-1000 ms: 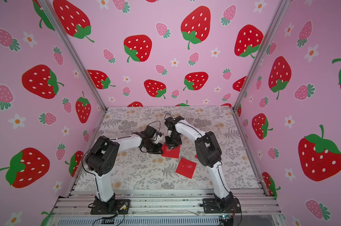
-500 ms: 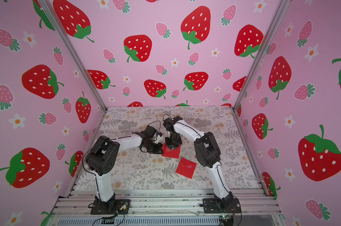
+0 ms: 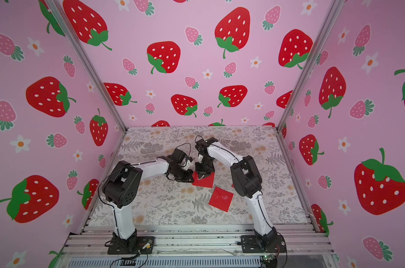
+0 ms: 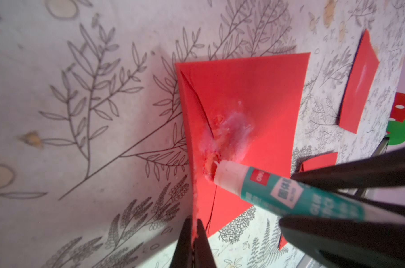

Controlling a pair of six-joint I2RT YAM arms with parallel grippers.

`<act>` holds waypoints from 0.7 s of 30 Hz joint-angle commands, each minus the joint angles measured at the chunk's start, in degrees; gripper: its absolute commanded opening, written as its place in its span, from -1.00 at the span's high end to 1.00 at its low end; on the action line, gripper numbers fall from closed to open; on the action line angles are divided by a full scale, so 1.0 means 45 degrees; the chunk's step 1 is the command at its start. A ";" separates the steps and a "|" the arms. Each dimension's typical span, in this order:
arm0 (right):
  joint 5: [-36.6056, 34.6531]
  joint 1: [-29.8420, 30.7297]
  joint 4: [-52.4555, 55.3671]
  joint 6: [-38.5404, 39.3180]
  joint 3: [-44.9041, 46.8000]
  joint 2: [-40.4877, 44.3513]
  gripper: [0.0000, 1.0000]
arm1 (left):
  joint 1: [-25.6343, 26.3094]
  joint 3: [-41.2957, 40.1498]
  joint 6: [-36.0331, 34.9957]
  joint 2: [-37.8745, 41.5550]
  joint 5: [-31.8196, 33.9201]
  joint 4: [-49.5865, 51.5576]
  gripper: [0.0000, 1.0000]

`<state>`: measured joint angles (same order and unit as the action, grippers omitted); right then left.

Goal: Seal the envelope with a glue stick
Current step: Apply the envelope at the center of the board.

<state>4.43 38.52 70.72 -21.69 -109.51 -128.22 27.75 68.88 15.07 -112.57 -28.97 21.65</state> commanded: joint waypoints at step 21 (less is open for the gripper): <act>-0.3085 -0.0122 0.0209 -0.0024 -0.0089 -0.0831 1.00 | 0.0025 0.0064 -0.0217 -0.0494 0.0446 0.0497 1.00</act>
<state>-1.45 38.65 69.23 -21.82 -110.80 -128.46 27.75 68.90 14.96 -112.57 -28.99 21.67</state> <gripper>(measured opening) 0.213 0.047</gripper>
